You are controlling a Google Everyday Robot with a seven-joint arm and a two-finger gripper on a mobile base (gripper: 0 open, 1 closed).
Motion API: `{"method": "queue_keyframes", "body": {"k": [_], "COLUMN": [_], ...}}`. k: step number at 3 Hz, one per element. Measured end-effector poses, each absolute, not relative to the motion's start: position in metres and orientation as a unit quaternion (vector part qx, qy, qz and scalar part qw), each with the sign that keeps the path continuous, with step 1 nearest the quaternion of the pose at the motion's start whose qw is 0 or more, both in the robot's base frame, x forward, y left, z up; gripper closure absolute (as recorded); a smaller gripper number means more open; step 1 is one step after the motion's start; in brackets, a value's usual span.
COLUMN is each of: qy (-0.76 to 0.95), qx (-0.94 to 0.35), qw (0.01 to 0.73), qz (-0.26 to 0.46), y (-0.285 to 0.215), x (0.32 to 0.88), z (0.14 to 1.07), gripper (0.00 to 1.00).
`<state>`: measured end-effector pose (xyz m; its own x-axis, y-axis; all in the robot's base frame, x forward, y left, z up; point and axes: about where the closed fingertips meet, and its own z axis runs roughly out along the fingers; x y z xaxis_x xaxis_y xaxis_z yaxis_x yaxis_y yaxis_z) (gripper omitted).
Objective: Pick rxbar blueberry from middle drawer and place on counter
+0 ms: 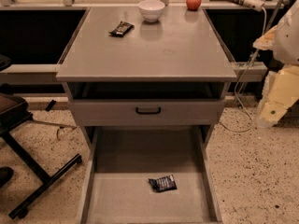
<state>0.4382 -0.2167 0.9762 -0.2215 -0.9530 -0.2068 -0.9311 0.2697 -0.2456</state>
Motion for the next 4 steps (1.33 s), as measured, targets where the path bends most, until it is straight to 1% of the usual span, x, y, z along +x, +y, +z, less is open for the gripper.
{"method": "queue_keyframes", "body": {"k": [1,2,4], "qy": [0.782,0.789,0.798], "qx": [-0.6,-0.589,-0.581], "qw": [0.164,0.172,0.157], "qz": [-0.033,-0.028,-0.015], "y": [-0.217,-0.225,-0.238], "x": [0.439,0.449,0.473], "z": [0.976,0.953,0.854], "gripper": [0.0,0.0,0.0]}}
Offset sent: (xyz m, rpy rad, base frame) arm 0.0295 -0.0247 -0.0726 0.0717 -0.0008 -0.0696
